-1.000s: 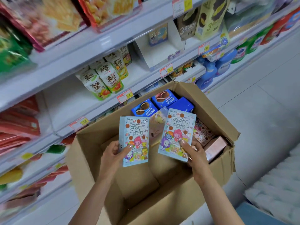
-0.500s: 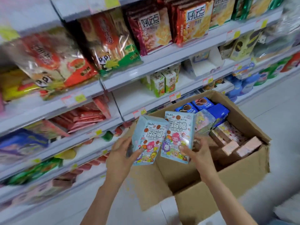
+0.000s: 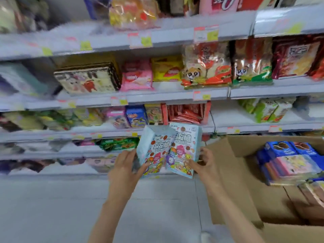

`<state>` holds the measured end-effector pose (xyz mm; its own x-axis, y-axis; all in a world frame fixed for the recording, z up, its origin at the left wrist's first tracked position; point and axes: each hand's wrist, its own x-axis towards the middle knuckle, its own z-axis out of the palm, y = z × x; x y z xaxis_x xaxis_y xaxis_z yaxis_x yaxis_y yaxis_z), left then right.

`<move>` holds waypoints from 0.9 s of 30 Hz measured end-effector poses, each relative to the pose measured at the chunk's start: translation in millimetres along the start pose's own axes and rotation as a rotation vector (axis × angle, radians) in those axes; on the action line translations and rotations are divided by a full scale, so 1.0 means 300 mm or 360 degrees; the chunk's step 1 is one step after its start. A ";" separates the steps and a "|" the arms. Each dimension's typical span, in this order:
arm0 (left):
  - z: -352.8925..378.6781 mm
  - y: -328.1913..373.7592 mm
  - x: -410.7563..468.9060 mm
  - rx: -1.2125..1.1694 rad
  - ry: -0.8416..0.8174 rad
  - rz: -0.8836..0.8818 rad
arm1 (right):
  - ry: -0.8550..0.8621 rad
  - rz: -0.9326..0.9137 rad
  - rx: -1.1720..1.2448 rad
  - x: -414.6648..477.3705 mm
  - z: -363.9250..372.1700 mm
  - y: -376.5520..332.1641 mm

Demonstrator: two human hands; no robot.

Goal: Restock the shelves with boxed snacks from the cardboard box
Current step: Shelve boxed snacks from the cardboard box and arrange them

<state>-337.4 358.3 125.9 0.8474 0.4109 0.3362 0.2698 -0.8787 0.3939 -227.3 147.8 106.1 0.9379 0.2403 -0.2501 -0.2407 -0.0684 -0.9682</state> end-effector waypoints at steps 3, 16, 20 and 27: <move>-0.085 -0.146 -0.059 0.0004 0.0098 -0.0167 | -0.0169 -0.0077 -0.0187 -0.001 0.160 -0.034; -0.410 -0.700 -0.062 -0.0037 0.0543 -0.0800 | -0.0688 -0.0137 -0.0446 0.054 0.869 -0.046; -0.476 -0.918 0.070 -0.0008 0.0580 -0.0895 | -0.0752 -0.0177 -0.0413 0.124 1.098 -0.083; -0.621 -1.221 0.205 0.0010 0.0634 -0.1046 | -0.0833 -0.0229 -0.0413 0.213 1.460 -0.183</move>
<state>-469.2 750.9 161.6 0.2837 0.9047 0.3178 0.6648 -0.4244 0.6148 -263.7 591.2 140.7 0.6930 0.7052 -0.1502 0.0104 -0.2180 -0.9759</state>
